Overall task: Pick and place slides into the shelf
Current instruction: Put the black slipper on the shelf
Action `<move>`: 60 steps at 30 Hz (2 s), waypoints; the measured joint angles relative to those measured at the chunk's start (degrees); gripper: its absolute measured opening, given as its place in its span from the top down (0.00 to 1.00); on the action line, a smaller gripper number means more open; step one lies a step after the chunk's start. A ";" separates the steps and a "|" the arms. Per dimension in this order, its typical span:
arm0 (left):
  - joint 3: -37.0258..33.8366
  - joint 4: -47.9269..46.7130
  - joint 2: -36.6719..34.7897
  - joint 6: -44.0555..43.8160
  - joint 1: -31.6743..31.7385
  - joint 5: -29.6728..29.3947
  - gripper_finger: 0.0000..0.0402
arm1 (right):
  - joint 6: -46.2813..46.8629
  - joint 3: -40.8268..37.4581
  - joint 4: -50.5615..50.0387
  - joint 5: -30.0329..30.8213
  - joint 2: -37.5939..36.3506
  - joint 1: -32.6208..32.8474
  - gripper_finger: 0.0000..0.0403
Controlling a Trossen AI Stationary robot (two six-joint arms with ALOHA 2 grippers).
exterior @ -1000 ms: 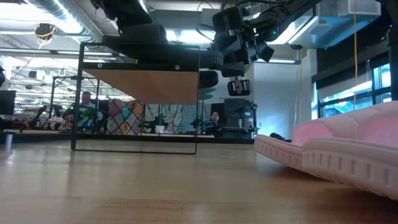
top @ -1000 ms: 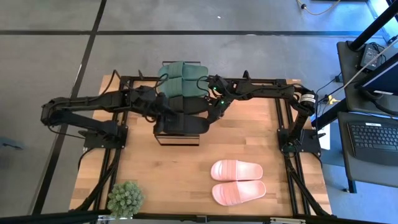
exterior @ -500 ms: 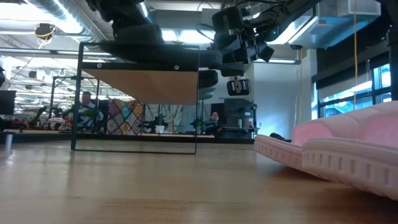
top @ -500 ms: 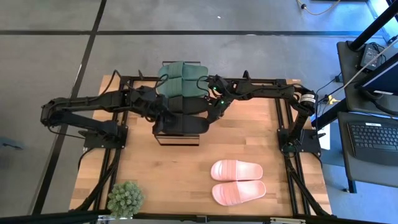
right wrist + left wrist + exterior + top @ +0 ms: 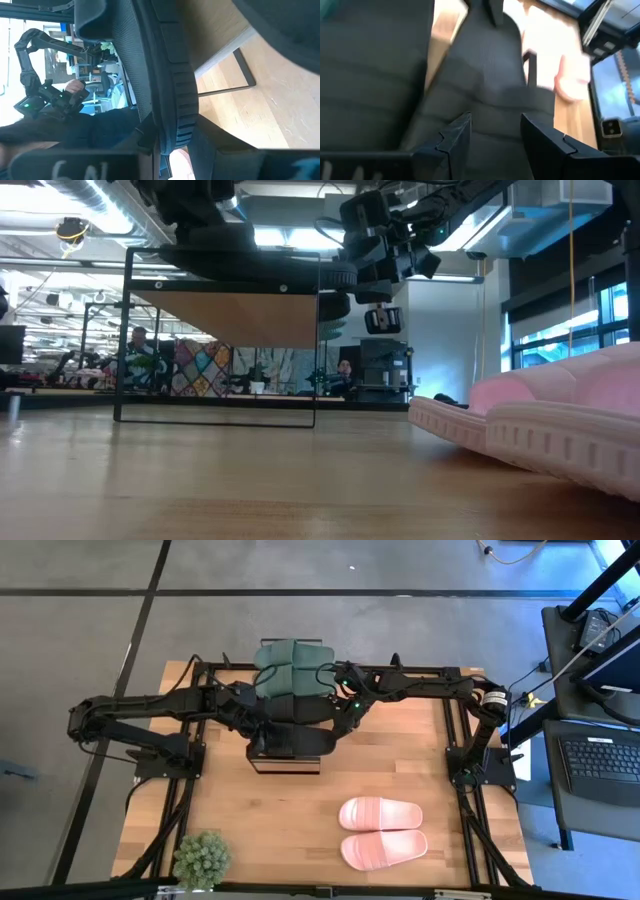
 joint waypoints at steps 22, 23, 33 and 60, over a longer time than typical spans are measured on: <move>0.17 -1.53 3.70 -3.41 0.59 -0.36 0.59 | -0.27 -0.04 -1.03 0.28 0.00 0.22 0.82; 0.17 -1.75 3.69 -3.44 0.59 -0.38 0.59 | -0.25 -0.04 -0.93 0.30 0.00 0.22 0.82; 0.40 -3.31 4.54 -6.89 0.60 0.67 0.59 | -0.20 -0.04 -0.71 0.18 -0.02 0.22 0.80; 0.41 -3.99 4.61 -9.87 0.63 1.33 0.59 | -4.70 2.45 -2.25 -3.34 -0.31 -0.36 0.41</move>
